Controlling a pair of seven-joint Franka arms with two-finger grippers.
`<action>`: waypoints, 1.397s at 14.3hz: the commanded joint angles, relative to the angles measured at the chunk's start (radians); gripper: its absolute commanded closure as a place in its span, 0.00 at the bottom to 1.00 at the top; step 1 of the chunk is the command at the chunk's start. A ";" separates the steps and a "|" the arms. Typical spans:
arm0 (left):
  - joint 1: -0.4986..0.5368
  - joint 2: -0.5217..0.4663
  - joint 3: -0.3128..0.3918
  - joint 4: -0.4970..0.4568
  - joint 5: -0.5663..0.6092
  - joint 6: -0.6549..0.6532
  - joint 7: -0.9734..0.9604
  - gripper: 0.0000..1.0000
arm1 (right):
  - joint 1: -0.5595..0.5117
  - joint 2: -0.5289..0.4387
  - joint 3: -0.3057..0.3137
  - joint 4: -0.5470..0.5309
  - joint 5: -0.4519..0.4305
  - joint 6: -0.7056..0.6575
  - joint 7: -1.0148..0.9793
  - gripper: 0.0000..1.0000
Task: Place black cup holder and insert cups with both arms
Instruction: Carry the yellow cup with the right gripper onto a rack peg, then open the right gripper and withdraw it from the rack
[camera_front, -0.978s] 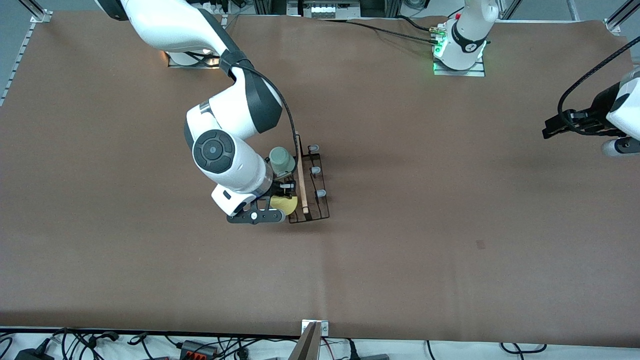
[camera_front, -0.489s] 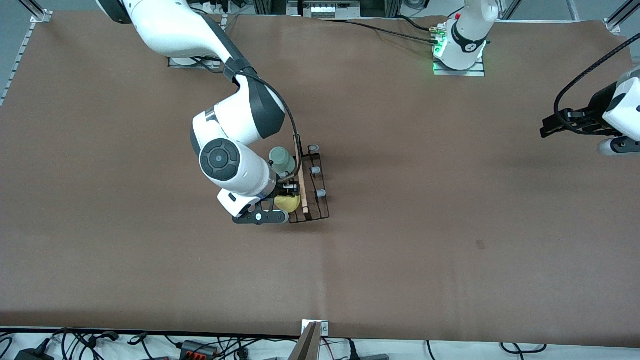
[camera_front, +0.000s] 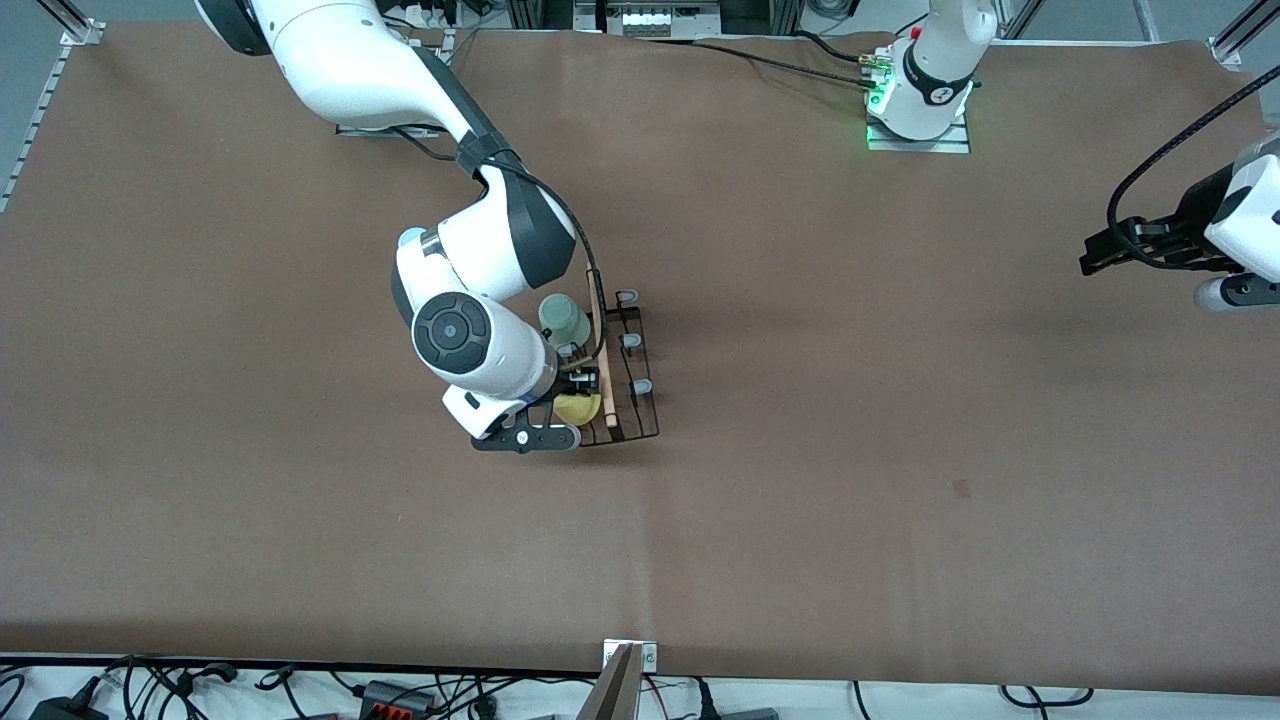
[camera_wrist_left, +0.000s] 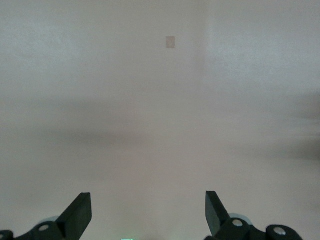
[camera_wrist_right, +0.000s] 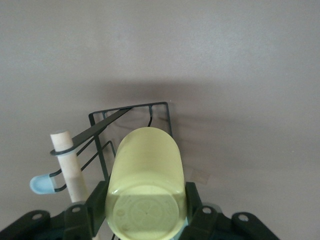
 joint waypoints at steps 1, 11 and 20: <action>0.000 -0.019 -0.004 -0.012 0.019 -0.004 0.009 0.00 | 0.006 0.000 0.007 -0.001 -0.037 0.015 0.024 0.00; 0.000 -0.018 -0.004 -0.011 0.017 -0.004 0.009 0.00 | -0.038 -0.113 -0.093 0.007 -0.066 -0.109 -0.013 0.00; 0.002 -0.018 -0.004 -0.011 0.019 -0.004 0.009 0.00 | -0.265 -0.236 -0.093 -0.013 -0.072 -0.192 -0.231 0.00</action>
